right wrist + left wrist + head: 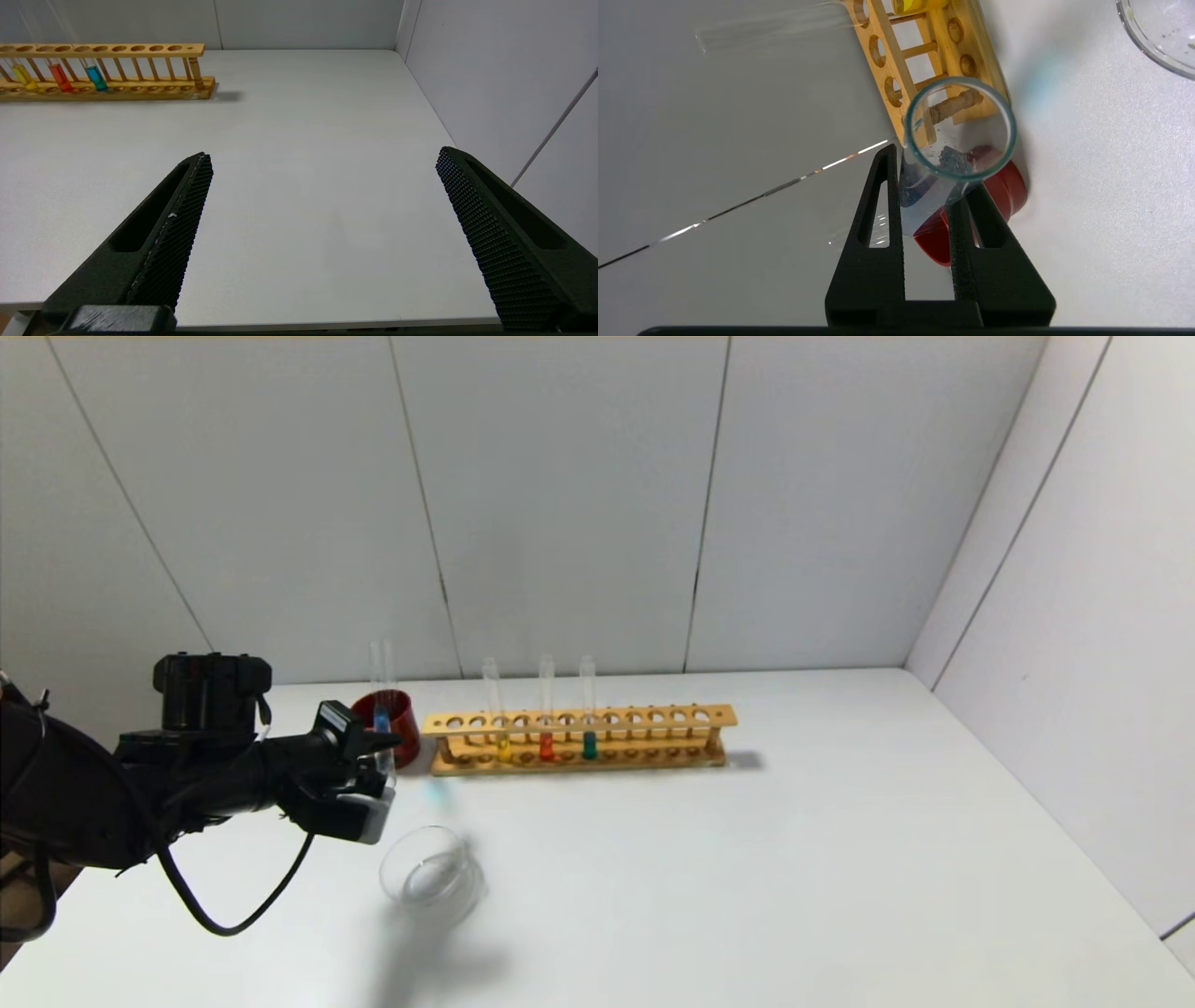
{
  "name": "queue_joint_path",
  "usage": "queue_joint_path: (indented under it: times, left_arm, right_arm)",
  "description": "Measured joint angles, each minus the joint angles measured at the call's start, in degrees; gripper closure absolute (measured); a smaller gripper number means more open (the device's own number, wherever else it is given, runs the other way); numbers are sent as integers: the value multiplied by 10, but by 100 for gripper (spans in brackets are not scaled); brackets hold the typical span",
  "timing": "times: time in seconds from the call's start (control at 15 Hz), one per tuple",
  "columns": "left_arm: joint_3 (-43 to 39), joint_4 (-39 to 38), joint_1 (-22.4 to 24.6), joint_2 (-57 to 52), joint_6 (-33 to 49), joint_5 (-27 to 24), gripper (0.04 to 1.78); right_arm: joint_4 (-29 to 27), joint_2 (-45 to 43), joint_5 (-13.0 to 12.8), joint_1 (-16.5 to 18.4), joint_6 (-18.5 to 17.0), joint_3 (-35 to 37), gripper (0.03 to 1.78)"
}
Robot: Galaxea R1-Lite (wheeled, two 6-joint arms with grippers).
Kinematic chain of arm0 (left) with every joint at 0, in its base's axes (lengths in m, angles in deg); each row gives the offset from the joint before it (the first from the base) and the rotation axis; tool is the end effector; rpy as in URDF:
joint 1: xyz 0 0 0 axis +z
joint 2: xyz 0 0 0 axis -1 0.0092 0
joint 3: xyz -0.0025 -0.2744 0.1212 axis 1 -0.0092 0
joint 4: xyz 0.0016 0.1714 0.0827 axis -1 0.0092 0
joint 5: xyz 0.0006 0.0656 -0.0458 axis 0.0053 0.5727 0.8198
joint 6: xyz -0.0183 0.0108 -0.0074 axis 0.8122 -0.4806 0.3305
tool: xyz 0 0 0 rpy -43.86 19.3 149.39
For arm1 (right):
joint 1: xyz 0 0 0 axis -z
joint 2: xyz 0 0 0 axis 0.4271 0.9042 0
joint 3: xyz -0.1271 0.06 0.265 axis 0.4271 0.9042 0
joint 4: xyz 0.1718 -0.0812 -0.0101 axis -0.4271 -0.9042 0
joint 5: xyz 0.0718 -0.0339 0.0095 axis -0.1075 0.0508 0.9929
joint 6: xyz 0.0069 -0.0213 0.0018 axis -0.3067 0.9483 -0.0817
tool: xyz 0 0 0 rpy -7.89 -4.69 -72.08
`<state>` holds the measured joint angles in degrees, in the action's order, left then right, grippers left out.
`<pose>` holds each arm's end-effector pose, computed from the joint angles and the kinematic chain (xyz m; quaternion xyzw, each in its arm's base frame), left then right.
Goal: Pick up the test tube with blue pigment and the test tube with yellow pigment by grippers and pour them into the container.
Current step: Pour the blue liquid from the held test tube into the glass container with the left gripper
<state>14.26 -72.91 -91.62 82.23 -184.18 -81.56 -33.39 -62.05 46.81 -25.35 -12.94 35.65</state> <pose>0.3101 -0.0218 0.1104 0.7375 -0.0547 -0.3454 0.5778 -0.0228 0.0000 0.0752 0.0007 0.0014 0.0025 1.0000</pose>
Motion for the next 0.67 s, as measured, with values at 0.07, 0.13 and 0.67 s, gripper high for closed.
queue_joint_path:
  times: [0.07, 0.13, 0.67]
  left_arm:
    - [-1, 0, 0, 0, -8, 0, 150]
    - [-1, 1, 1, -1, -15, -1, 150]
    - [-5, 21, -7, -3, -86, 2, 150]
  right_arm:
    - [0, 0, 0, 0, 0, 0, 6]
    - [0, 0, 0, 0, 0, 0, 6]
    - [0, 0, 0, 0, 0, 0, 6]
